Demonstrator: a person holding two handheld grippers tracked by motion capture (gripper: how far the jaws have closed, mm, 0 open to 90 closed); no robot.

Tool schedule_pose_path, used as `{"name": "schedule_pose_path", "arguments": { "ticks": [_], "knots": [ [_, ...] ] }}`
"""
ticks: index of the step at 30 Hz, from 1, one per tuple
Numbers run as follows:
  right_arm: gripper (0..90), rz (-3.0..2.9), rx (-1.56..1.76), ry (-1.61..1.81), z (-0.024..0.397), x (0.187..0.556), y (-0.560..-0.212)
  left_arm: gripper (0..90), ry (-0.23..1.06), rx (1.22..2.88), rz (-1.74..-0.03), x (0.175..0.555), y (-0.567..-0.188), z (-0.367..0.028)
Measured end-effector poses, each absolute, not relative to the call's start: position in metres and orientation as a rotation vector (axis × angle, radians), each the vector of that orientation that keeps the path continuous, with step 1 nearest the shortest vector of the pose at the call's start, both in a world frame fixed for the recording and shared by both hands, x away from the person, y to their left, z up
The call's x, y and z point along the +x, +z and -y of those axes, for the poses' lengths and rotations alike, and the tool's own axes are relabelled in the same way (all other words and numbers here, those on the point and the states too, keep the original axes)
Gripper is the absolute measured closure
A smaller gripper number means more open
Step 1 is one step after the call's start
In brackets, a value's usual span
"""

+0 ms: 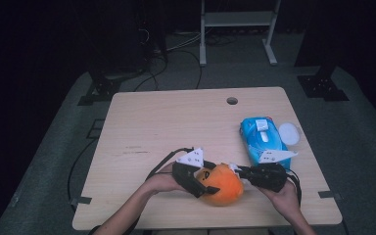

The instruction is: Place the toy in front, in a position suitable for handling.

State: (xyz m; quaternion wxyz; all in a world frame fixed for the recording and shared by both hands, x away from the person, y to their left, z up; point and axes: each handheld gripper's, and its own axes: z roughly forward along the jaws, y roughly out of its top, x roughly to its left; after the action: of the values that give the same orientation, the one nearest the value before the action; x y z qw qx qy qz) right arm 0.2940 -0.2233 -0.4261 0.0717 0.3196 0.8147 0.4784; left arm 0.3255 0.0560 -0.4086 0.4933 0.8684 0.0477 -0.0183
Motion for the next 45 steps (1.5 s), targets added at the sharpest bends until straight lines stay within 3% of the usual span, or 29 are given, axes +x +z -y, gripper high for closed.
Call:
{"name": "schedule_pose_path", "arguments": {
  "ticks": [5,10,12,16,20,38,45],
  "knots": [
    [79.2,-2.447,0.956,1.450,0.224,0.294,-0.427,14.1,-0.053,2.154,-0.112,0.332,-0.418,-0.044],
    [79.1,-2.450,0.958,1.418,0.225,0.294,-0.429,15.1,-0.132,2.095,-0.161,0.336,-0.435,-0.038],
    [79.1,-2.453,0.970,1.408,0.227,0.294,-0.430,21.9,-0.114,2.091,-0.164,0.335,-0.439,-0.039],
    [79.1,-2.449,0.982,1.393,0.228,0.295,-0.430,44.0,-0.027,2.115,-0.143,0.329,-0.436,-0.039],
    [79.1,-2.419,1.008,1.414,0.231,0.295,-0.428,52.7,0.044,2.101,-0.123,0.322,-0.429,-0.040],
    [79.2,-2.317,1.053,1.479,0.264,0.290,-0.408,54.3,0.142,2.068,-0.161,0.326,-0.414,-0.054],
    [78.8,-2.388,1.111,1.370,0.291,0.280,-0.421,53.9,0.177,2.065,-0.195,0.334,-0.410,-0.061]
  ]
}}
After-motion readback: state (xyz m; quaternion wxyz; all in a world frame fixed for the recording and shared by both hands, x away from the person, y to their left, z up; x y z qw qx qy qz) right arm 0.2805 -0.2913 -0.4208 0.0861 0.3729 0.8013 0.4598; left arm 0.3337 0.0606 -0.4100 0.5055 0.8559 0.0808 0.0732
